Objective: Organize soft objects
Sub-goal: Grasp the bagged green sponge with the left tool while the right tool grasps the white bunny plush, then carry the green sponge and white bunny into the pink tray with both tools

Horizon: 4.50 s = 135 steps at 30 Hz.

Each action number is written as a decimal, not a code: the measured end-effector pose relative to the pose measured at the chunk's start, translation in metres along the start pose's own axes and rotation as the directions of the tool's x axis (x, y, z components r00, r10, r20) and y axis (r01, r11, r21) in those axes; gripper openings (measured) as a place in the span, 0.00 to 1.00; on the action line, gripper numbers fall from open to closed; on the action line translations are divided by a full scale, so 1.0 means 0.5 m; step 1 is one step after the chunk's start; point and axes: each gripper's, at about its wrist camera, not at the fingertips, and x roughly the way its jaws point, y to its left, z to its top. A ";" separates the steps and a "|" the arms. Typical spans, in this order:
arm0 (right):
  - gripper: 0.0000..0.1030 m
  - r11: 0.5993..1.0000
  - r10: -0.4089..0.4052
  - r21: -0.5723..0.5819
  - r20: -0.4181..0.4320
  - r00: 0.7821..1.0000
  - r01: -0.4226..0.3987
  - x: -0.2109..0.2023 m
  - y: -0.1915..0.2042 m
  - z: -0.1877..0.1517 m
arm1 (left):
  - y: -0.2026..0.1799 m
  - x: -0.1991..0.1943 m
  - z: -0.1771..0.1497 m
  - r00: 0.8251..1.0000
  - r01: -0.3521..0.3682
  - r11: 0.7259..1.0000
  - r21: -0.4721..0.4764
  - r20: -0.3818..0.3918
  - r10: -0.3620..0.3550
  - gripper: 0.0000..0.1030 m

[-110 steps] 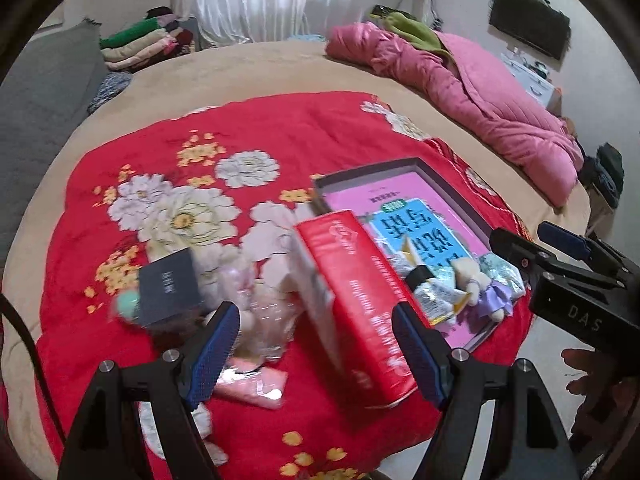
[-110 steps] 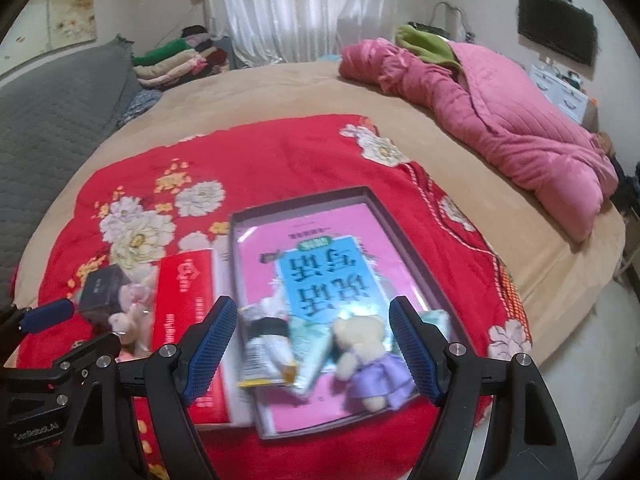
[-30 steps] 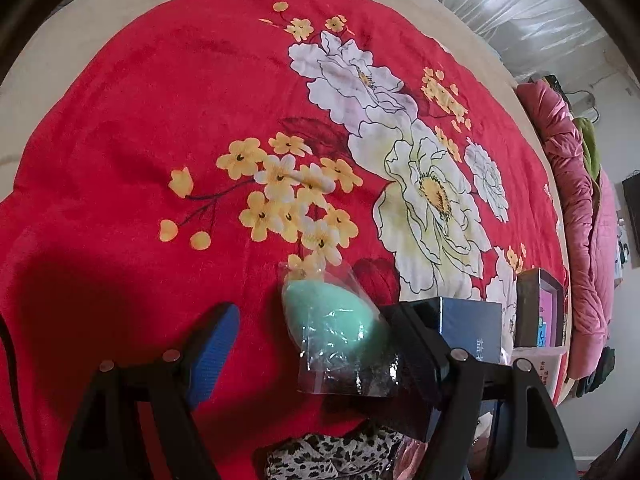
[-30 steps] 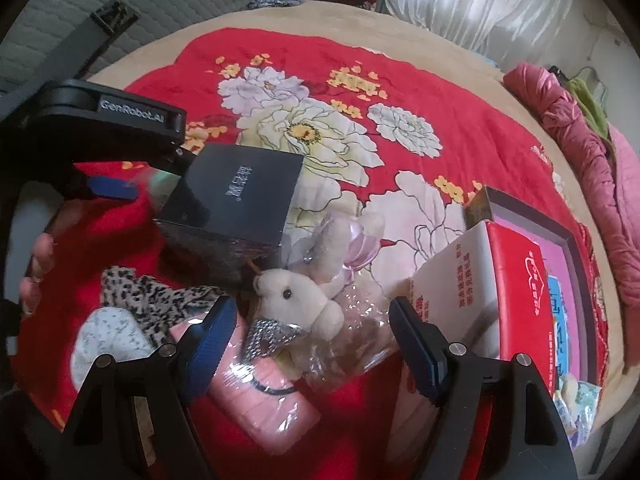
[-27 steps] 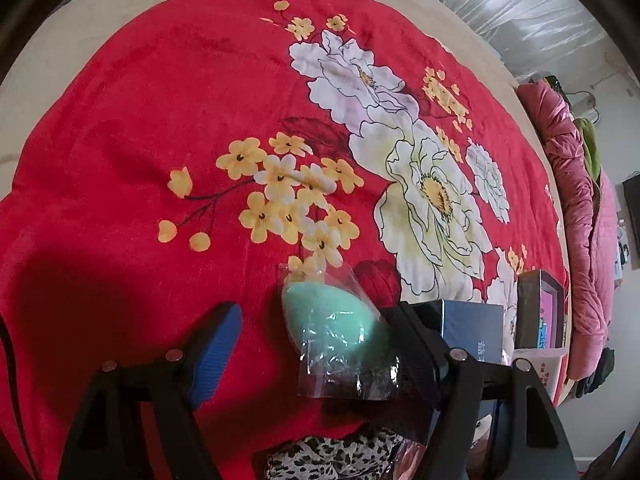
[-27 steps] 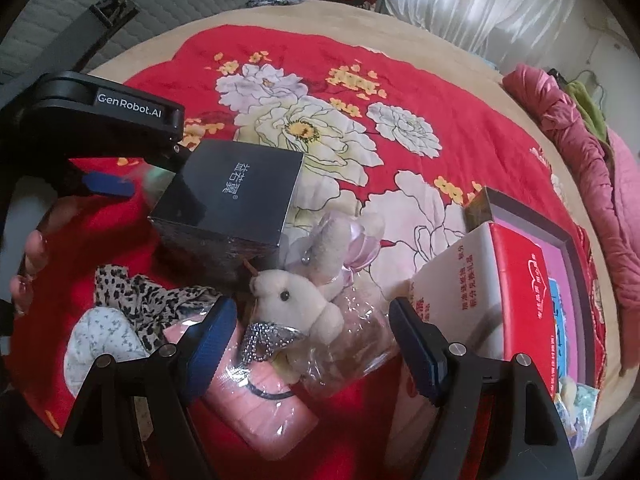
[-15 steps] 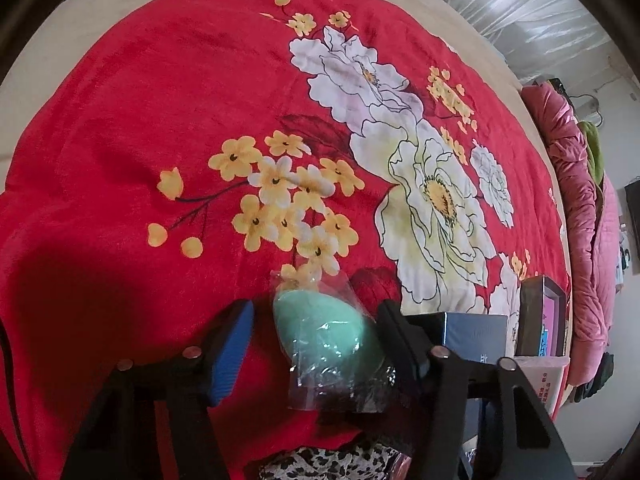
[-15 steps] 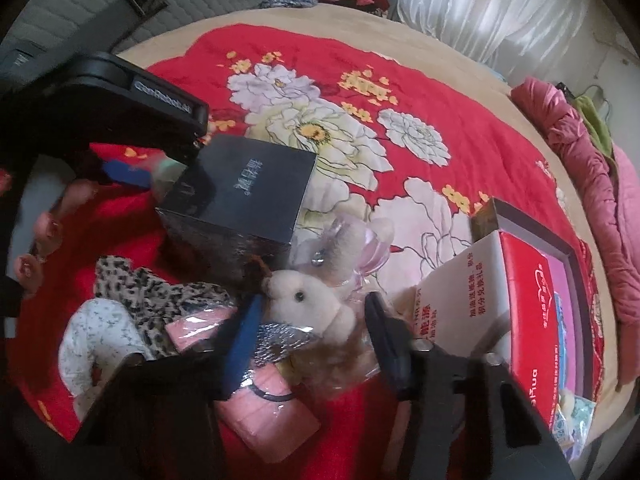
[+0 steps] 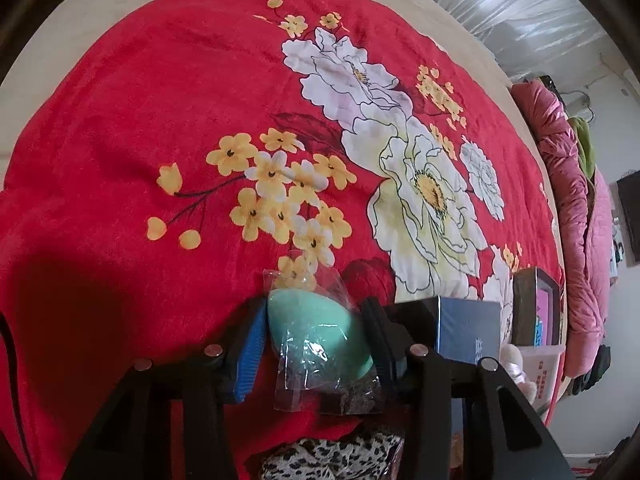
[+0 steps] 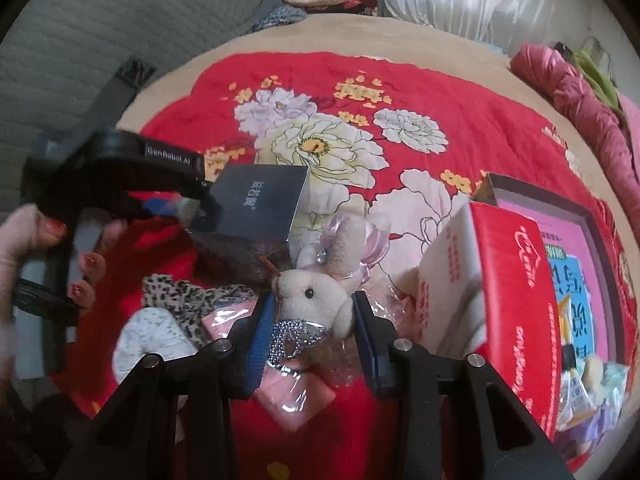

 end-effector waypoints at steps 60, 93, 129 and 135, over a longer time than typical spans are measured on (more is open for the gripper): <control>0.39 0.963 -0.141 0.267 0.340 0.930 0.048 -0.421 -0.276 -0.098 | -0.386 -0.355 -0.317 0.963 -0.053 0.857 0.512 0.254 -0.091 0.46; 0.39 0.903 -0.225 0.419 0.283 0.932 0.090 -0.418 -0.483 -0.206 | -0.648 -0.166 -0.454 0.988 0.086 0.713 0.696 0.030 -0.149 0.46; 0.39 0.913 -0.187 0.397 0.205 0.961 0.093 -0.328 -0.567 -0.216 | -0.710 0.033 -0.521 0.993 0.115 0.656 0.746 -0.111 -0.048 0.46; 0.39 0.920 -0.174 0.382 0.183 0.968 0.094 -0.302 -0.571 -0.200 | -0.703 0.053 -0.509 0.994 0.098 0.669 0.737 -0.105 -0.030 0.46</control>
